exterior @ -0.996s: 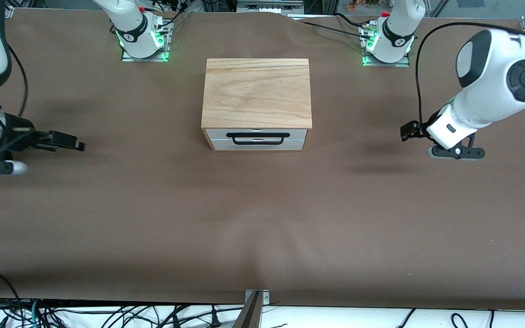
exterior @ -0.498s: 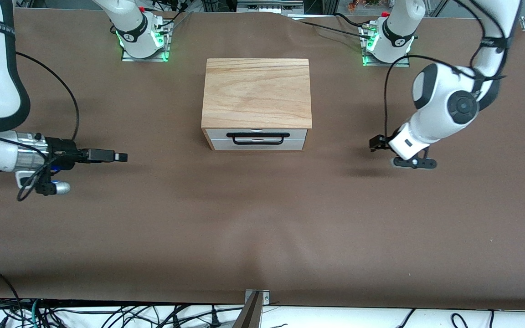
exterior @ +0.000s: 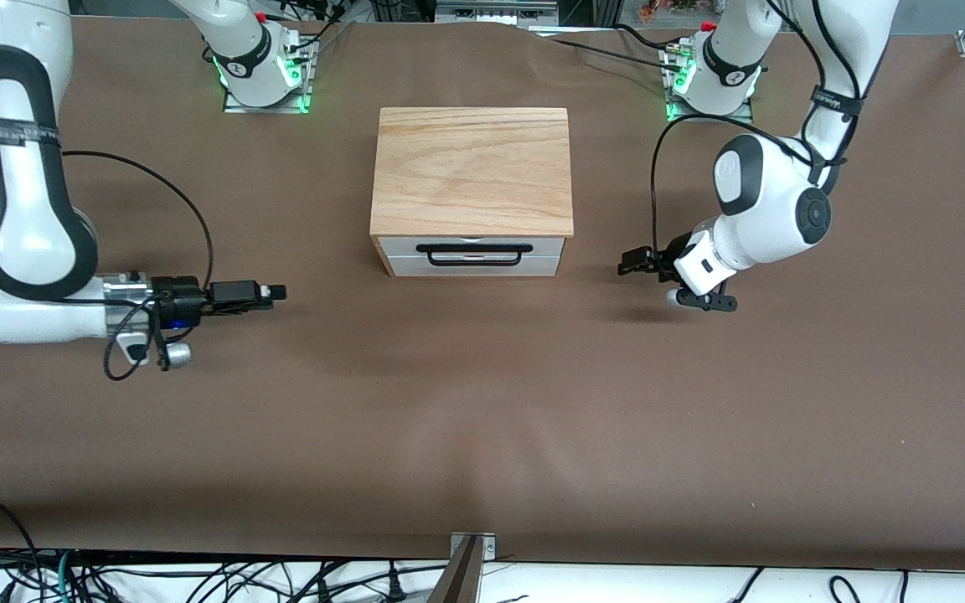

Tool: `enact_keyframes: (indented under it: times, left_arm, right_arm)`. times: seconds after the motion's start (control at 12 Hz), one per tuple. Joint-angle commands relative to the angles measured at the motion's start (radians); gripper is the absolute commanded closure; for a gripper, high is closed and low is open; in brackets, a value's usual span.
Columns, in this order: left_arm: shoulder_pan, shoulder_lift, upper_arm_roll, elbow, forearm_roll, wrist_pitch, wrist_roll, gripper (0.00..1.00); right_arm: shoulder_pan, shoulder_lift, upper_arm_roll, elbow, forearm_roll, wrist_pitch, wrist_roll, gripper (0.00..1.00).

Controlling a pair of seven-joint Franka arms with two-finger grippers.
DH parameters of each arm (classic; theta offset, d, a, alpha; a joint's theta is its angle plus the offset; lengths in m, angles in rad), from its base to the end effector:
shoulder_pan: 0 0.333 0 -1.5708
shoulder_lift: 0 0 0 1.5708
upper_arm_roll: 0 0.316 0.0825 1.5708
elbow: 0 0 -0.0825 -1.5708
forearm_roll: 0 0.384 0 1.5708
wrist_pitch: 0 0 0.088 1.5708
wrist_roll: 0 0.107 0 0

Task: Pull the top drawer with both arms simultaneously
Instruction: 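Move the left gripper and the right gripper toward the drawer handle ends, then lower both grippers onto the black handle ends and close them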

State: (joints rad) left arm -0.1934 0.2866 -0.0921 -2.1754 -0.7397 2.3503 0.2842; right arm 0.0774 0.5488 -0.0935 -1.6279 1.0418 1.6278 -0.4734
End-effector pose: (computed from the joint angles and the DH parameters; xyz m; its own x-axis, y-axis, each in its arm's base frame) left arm 0.5274 -0.1648 0.2531 0.9940 -0.0326 -0.1043 0.0231 -0.8701 0.4923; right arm 0.6461 0.0853 0.3099 0.9699 0.1760 -0.1685 -0.0555 -0.5138 -0.8561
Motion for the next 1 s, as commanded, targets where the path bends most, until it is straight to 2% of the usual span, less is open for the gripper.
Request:
enact_keyframes:
  times: [0.0, 0.17, 0.5, 0.66, 0.91]
  left_arm:
    - [0.014, 0.052, -0.015, 0.008, -0.288, -0.003, 0.279, 0.00]
    - [0.014, 0.074, -0.052, 0.014, -0.500, -0.040, 0.386, 0.00]
    - [0.038, 0.166, -0.077, 0.084, -0.752, -0.224, 0.576, 0.00]
    - [0.037, 0.209, -0.077, 0.088, -0.849, -0.291, 0.663, 0.00]
    - [0.037, 0.276, -0.078, 0.155, -0.895, -0.390, 0.740, 0.00]
  right_arm:
    - [0.030, 0.026, 0.003, -0.027, 0.117, 0.003, -0.112, 0.00]
    - [0.059, 0.028, 0.003, -0.079, 0.214, 0.017, -0.190, 0.00]
    - [0.134, 0.030, 0.003, -0.174, 0.363, 0.087, -0.327, 0.00]
    - [0.172, 0.051, 0.003, -0.211, 0.472, 0.107, -0.411, 0.00]
    - [0.208, 0.074, 0.003, -0.265, 0.566, 0.106, -0.528, 0.00]
